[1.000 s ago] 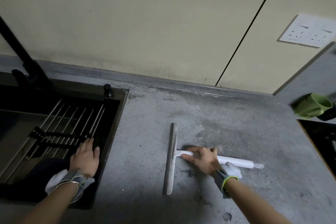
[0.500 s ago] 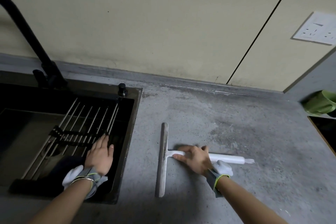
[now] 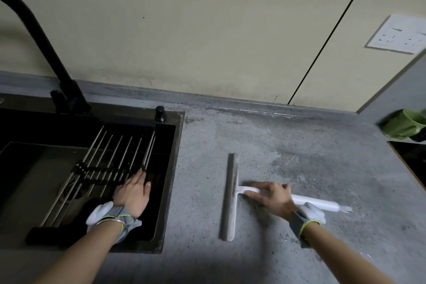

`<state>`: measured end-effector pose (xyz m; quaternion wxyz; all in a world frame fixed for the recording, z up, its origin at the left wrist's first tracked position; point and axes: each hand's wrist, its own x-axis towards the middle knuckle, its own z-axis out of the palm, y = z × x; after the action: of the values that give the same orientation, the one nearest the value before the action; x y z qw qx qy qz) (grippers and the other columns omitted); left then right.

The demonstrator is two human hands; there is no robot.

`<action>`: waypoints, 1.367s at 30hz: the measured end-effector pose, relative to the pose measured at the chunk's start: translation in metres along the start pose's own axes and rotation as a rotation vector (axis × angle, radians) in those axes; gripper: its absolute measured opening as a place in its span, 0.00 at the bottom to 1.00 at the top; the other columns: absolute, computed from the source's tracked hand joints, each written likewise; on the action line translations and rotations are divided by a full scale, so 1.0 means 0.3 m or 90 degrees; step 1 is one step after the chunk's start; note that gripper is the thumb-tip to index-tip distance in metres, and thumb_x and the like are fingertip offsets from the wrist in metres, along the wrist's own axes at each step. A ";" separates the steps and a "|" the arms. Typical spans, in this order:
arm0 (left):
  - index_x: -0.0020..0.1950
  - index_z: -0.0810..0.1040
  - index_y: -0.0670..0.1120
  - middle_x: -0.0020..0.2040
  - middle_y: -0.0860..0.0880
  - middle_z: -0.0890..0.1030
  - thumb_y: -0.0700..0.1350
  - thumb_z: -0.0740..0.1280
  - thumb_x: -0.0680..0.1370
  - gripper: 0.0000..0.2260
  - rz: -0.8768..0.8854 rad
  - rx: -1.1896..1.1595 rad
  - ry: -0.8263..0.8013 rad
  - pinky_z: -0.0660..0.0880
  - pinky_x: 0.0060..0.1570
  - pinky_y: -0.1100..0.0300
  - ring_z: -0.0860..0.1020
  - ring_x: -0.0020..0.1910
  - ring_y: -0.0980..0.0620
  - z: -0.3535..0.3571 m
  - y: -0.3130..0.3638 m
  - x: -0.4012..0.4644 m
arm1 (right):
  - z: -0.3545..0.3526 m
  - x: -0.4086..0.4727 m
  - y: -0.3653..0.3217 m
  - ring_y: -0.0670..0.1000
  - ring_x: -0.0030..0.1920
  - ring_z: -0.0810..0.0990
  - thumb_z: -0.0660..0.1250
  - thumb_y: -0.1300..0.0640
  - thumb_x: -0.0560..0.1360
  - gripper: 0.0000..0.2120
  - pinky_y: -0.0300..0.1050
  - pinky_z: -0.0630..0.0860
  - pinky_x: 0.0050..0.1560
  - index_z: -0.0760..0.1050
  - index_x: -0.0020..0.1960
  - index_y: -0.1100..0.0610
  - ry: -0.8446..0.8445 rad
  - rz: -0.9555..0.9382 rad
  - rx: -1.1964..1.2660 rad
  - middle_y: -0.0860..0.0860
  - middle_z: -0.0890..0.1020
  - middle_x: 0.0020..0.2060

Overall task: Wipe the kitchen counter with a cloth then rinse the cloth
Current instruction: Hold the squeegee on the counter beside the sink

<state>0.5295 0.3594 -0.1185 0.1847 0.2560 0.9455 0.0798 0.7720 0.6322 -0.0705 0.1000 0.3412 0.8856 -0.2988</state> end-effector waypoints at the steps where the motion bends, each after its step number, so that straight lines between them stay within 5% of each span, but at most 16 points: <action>1: 0.77 0.55 0.46 0.78 0.51 0.51 0.50 0.49 0.83 0.23 -0.001 0.000 -0.012 0.58 0.72 0.55 0.55 0.76 0.52 -0.001 -0.002 0.000 | 0.000 -0.003 0.015 0.48 0.64 0.69 0.55 0.27 0.66 0.25 0.47 0.53 0.58 0.73 0.58 0.33 -0.005 0.017 -0.014 0.39 0.78 0.59; 8: 0.78 0.54 0.47 0.79 0.52 0.47 0.50 0.48 0.83 0.22 0.021 -0.006 -0.099 0.56 0.74 0.54 0.51 0.77 0.54 -0.011 -0.030 0.037 | 0.052 0.010 -0.033 0.50 0.60 0.70 0.50 0.25 0.63 0.33 0.48 0.57 0.57 0.74 0.60 0.38 -0.037 -0.020 -0.083 0.42 0.79 0.57; 15: 0.78 0.51 0.48 0.79 0.52 0.43 0.51 0.47 0.83 0.23 0.016 -0.014 -0.150 0.54 0.74 0.48 0.47 0.78 0.53 -0.011 -0.034 0.050 | 0.131 0.028 -0.177 0.46 0.49 0.67 0.59 0.32 0.71 0.21 0.46 0.52 0.48 0.76 0.58 0.39 -0.055 -0.098 -0.068 0.43 0.80 0.49; 24: 0.78 0.50 0.45 0.78 0.51 0.41 0.50 0.46 0.84 0.23 0.027 -0.027 -0.122 0.52 0.73 0.56 0.45 0.77 0.54 0.010 -0.024 0.028 | 0.241 0.026 -0.327 0.48 0.53 0.73 0.60 0.33 0.72 0.20 0.47 0.53 0.50 0.77 0.57 0.42 -0.079 -0.175 -0.084 0.44 0.82 0.51; 29: 0.77 0.55 0.45 0.79 0.50 0.51 0.49 0.47 0.84 0.22 0.014 -0.045 -0.052 0.56 0.73 0.57 0.53 0.77 0.52 0.010 -0.015 0.038 | 0.183 0.057 -0.304 0.47 0.50 0.71 0.59 0.32 0.71 0.19 0.47 0.51 0.47 0.77 0.55 0.40 -0.047 -0.153 -0.030 0.42 0.81 0.47; 34: 0.74 0.63 0.46 0.73 0.49 0.66 0.47 0.51 0.83 0.19 -0.014 -0.065 0.063 0.62 0.68 0.56 0.65 0.71 0.48 0.001 -0.003 0.058 | 0.049 0.124 -0.205 0.36 0.45 0.65 0.54 0.26 0.63 0.07 0.52 0.53 0.59 0.69 0.39 0.21 -0.010 -0.052 0.056 0.33 0.79 0.47; 38: 0.74 0.63 0.46 0.73 0.50 0.65 0.46 0.52 0.83 0.19 0.008 -0.066 0.091 0.61 0.68 0.57 0.64 0.71 0.50 -0.003 -0.005 0.078 | -0.011 0.195 -0.149 0.39 0.41 0.63 0.56 0.27 0.66 0.22 0.49 0.54 0.53 0.76 0.53 0.33 0.010 0.000 0.006 0.42 0.81 0.51; 41: 0.76 0.58 0.47 0.77 0.51 0.58 0.47 0.51 0.83 0.20 -0.004 -0.068 0.054 0.59 0.72 0.55 0.59 0.75 0.51 -0.008 -0.008 0.108 | -0.008 0.226 -0.160 0.45 0.50 0.70 0.58 0.30 0.70 0.23 0.49 0.55 0.54 0.76 0.58 0.39 -0.008 -0.003 -0.057 0.43 0.80 0.56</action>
<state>0.5016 0.3738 -0.1268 0.1582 0.2394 0.9476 0.1404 0.6894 0.6423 -0.0723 0.1202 0.3325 0.8982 -0.2613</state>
